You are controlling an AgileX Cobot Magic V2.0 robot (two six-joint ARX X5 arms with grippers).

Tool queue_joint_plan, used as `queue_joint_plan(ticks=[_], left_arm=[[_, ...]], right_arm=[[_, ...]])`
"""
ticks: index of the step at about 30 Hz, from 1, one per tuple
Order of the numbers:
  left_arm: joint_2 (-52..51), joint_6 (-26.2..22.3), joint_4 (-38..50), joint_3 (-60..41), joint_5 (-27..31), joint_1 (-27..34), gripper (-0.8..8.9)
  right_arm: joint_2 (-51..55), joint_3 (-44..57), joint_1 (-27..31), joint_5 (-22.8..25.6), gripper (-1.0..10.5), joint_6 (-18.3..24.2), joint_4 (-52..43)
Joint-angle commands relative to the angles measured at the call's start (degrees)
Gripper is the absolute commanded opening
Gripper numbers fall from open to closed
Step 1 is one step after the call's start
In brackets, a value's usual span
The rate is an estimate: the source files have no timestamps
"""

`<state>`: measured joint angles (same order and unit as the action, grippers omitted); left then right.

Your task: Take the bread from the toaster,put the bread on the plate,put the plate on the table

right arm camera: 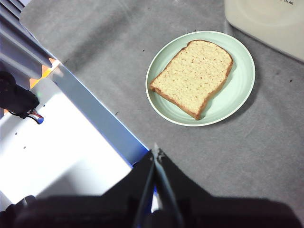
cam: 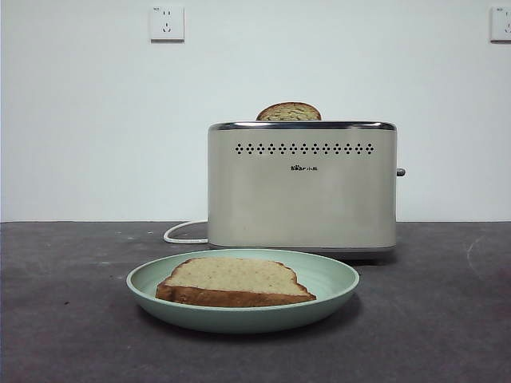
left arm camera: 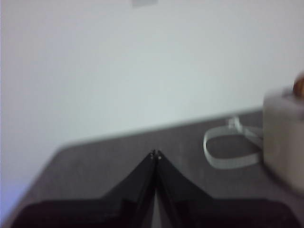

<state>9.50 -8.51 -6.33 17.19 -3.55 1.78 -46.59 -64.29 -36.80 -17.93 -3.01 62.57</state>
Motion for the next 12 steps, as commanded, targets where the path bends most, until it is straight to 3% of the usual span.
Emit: queue_joint_plan(ticks=[1, 7, 12], left_arm=[[-3.5, -0.2, 1.7, -6.4, 0.3, 0.3, -0.03], [-9.4, 2.9, 2.5, -15.5, 0.6, 0.2, -0.03], [-9.4, 4.3, -0.7, -17.0, 0.6, 0.3, -0.03]], right_arm=[[0.1, 0.0, -0.1, 0.1, 0.0, -0.1, -0.3], [0.1, -0.1, -0.1, 0.1, 0.0, -0.1, -0.3], [0.2, 0.0, -0.1, 0.1, 0.0, -0.1, -0.3]])
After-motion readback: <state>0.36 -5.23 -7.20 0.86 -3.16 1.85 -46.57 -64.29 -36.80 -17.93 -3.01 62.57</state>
